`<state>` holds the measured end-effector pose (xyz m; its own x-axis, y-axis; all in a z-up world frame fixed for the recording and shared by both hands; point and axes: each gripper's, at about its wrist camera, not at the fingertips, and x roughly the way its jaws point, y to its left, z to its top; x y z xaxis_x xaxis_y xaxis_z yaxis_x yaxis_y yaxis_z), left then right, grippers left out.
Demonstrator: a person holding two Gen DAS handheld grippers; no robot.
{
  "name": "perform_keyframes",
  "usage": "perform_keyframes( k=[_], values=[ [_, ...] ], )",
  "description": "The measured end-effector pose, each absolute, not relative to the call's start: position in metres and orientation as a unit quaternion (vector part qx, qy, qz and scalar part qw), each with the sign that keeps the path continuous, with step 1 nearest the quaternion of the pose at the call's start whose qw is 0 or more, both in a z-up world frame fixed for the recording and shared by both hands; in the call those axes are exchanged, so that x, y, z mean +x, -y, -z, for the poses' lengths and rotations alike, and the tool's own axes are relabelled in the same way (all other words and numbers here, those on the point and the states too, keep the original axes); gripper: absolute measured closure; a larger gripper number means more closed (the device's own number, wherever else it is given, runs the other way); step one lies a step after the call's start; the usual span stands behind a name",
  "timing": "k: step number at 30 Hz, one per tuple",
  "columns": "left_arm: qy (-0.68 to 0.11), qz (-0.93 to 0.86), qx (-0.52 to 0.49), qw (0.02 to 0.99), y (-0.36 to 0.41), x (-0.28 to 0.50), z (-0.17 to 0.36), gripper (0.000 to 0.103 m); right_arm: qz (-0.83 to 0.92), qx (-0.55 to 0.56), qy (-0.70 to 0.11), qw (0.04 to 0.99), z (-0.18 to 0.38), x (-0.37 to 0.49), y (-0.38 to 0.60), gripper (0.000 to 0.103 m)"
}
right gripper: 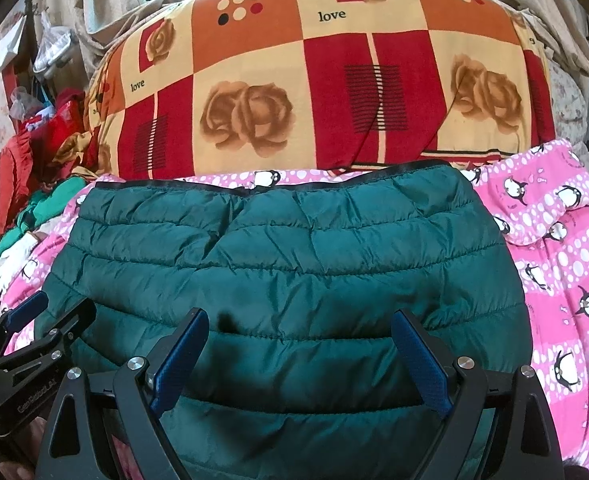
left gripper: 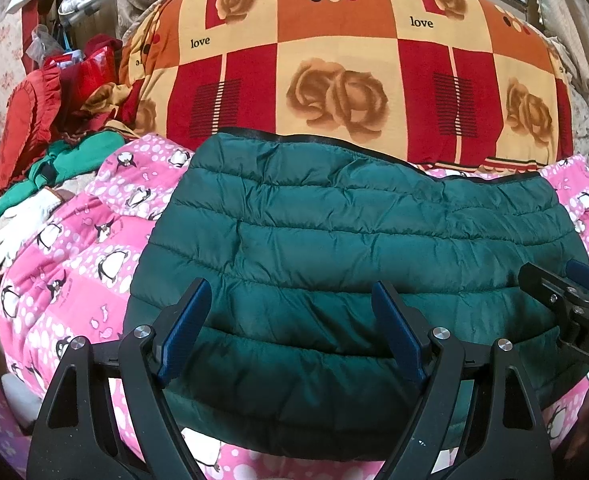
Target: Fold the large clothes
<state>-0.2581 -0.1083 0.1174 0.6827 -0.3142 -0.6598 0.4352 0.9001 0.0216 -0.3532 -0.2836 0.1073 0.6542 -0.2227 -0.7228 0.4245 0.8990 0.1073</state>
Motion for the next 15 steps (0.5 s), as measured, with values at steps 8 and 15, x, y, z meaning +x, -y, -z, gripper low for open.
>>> perform_keyframes(
  k=[8, 15],
  values=[
    [-0.344, 0.207, 0.091, 0.912, 0.1114, -0.2595, -0.1147, 0.02, 0.178, 0.134, -0.376, 0.9, -0.1077, -0.3513, 0.2828, 0.012],
    [-0.339, 0.208, 0.094, 0.913, 0.1126, -0.2606, -0.1144, 0.02, 0.179, 0.138, -0.374, 0.899, -0.1073, -0.3511, 0.2832, 0.012]
  ],
)
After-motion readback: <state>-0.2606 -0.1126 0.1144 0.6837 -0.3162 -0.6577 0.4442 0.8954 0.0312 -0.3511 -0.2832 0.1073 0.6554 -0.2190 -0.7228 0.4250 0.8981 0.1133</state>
